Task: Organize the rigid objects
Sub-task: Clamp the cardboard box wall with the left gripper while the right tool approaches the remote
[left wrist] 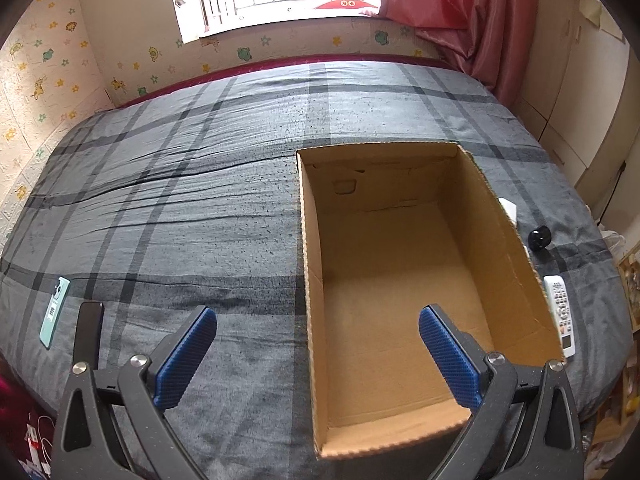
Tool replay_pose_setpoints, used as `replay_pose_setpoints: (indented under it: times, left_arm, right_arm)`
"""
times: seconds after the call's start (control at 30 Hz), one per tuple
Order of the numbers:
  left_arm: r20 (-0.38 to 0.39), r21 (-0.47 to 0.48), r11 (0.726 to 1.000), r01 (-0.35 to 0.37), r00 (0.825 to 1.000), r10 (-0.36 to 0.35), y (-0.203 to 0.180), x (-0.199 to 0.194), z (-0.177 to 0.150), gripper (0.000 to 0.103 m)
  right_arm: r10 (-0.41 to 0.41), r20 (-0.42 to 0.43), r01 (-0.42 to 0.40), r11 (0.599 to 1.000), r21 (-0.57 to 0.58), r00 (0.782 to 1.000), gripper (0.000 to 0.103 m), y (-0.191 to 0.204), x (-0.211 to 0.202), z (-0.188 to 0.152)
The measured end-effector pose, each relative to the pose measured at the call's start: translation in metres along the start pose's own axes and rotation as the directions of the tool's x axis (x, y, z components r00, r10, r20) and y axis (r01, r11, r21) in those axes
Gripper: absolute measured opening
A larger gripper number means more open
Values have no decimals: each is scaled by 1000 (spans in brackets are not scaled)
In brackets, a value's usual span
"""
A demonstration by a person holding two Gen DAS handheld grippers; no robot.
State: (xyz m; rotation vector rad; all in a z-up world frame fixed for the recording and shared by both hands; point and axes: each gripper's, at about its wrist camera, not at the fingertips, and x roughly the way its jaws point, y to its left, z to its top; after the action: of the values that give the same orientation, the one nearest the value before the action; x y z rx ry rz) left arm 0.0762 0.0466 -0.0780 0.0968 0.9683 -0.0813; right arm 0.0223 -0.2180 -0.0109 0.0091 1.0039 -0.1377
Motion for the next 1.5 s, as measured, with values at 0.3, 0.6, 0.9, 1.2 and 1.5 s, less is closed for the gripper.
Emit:
replay_pose_setpoints:
  times: [0.3,0.6,0.9,1.2,1.5]
  left_arm:
    - [-51,17,999,28,998,-27,14,54,3,103]
    - [-100,5,998,56,993,-55,16,84,0,96]
    - [-157,34,998,45,987,-39,10,99,-7,26]
    - [-178,75,996,55,983,-41,3,104,-8,16]
    - [-176,74,996,55,984,-41,3,104,-7,16]
  right_arm:
    - [-21,-27,22,1000,6,999,103,-4,13,-2]
    - [-43,-74,44,999,8,996,103,-9,38,-8]
    - [-50,-110,52,999,16,993,103,-15,54,-13]
    - [-64,-128,70,997,37,990,103,-28,64,-14]
    - [-118,-179,124,992,24,977,103,-45,100,-22]
